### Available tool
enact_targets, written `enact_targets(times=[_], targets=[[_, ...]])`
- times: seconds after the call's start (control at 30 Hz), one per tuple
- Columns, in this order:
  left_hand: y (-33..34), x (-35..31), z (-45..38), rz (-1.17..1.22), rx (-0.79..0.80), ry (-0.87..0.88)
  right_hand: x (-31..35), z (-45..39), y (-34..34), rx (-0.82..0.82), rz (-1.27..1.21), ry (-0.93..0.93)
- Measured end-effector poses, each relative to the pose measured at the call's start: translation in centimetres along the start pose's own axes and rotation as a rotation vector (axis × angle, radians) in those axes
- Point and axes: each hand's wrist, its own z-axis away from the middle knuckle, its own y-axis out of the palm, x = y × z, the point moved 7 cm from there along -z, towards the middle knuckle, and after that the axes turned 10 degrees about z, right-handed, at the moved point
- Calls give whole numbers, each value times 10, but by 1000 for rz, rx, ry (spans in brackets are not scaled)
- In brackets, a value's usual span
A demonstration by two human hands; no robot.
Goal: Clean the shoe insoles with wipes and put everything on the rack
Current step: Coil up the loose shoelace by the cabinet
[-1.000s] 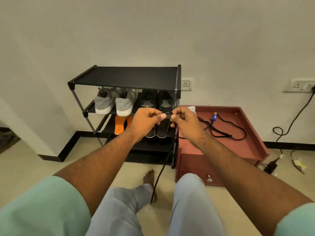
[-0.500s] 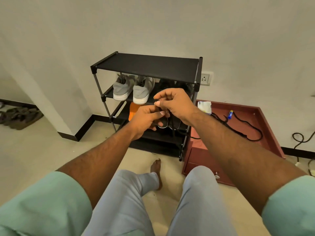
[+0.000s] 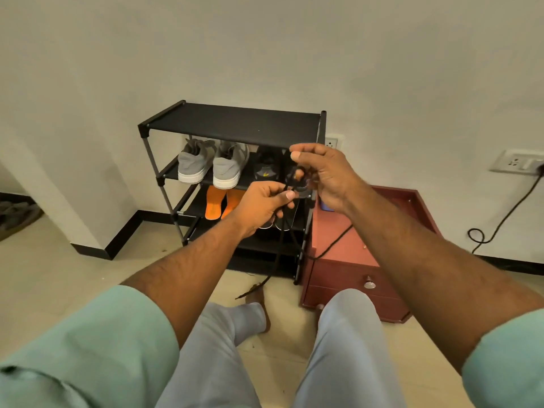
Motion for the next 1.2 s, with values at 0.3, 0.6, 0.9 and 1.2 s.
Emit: enact_targets(times=[0.3, 0.6, 0.9, 1.2], targets=[[21, 3, -20, -157, 44, 4, 36, 2, -37, -14, 609, -80], [18, 10, -21, -39, 36, -23, 47, -1, -53, -153, -97, -137], [-2, -5, -17, -196, -69, 44, -10, -1, 1, 237, 806, 51], [-24, -9, -14, -187, -126, 42, -7, -6, 6, -51, 686, -101]])
